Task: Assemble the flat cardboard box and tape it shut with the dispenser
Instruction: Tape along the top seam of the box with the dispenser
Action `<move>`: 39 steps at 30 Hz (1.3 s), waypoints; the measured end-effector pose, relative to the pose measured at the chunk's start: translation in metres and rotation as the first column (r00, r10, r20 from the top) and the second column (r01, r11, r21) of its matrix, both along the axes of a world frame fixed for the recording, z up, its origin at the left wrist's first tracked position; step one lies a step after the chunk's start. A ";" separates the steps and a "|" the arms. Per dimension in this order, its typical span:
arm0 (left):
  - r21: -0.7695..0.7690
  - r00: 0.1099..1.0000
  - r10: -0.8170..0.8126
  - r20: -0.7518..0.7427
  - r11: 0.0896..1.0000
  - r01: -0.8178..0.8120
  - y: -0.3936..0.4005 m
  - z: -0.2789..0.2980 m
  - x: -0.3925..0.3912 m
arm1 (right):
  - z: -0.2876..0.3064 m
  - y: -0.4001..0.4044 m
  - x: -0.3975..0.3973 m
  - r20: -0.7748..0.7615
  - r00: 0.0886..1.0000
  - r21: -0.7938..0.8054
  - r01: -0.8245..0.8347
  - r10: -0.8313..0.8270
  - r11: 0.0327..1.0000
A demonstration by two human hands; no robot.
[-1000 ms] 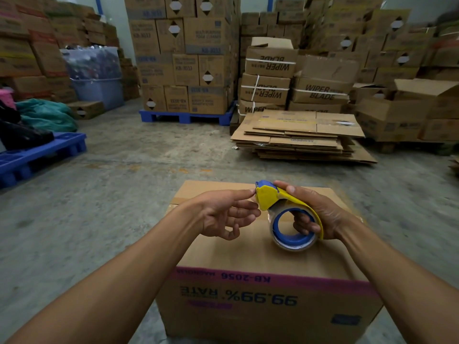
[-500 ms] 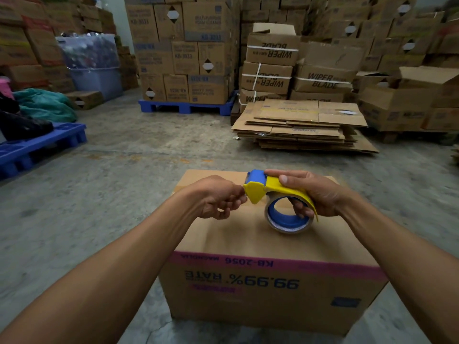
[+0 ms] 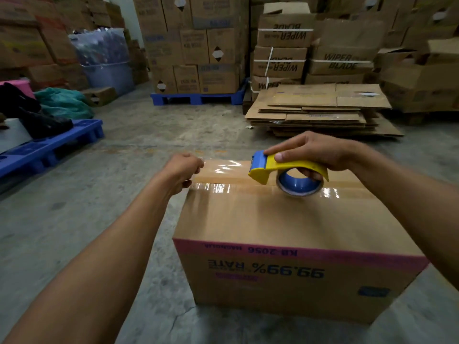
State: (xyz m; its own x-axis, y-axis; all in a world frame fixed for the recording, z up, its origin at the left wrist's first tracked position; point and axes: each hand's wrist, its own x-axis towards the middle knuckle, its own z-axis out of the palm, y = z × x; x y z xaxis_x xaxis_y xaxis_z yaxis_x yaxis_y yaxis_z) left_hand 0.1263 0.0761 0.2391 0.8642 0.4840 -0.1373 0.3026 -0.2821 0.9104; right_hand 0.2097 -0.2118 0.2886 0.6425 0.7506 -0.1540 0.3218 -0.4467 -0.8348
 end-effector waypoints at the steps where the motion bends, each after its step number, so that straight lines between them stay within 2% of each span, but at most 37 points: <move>1: 0.001 0.999 0.039 0.030 0.999 -0.039 0.005 -0.002 0.003 | 0.003 0.009 0.004 0.020 1.000 -0.005 -0.005 0.006 1.000; 6: 0.025 0.989 0.123 0.080 0.992 -0.126 0.026 -0.030 0.008 | 0.002 0.043 0.019 0.054 0.998 -0.104 -0.036 0.042 0.994; 10: -0.031 0.992 0.118 0.031 0.993 -0.117 0.033 -0.059 0.007 | -0.016 0.058 0.025 0.078 0.993 -0.211 -0.075 0.094 0.975; 18: -0.150 0.994 0.110 0.008 0.983 -0.107 0.035 -0.076 0.006 | -0.021 0.066 0.029 0.065 0.990 -0.256 -0.101 0.121 0.961; 27: -0.161 0.995 0.095 -0.043 0.982 -0.100 0.037 -0.079 0.003 | -0.022 0.070 0.029 0.081 0.985 -0.286 -0.124 0.153 0.950; 30: -0.236 0.992 0.117 -0.047 0.964 -0.125 0.035 -0.083 0.002 | -0.020 0.072 0.028 0.097 0.984 -0.312 -0.116 0.153 0.943; 35: -0.455 0.986 0.151 -0.064 0.875 -0.164 0.036 -0.089 -0.003 | -0.021 0.075 0.026 0.121 0.979 -0.345 -0.116 0.167 0.932; 37: -0.418 0.986 0.166 -0.018 0.895 -0.159 0.035 -0.091 -0.003 | -0.021 0.077 0.025 0.128 0.976 -0.362 -0.118 0.175 0.925; 39: -0.178 0.984 0.172 0.050 0.971 -0.161 0.035 -0.096 0.000 | -0.020 0.078 0.025 0.139 0.975 -0.373 -0.112 0.174 0.921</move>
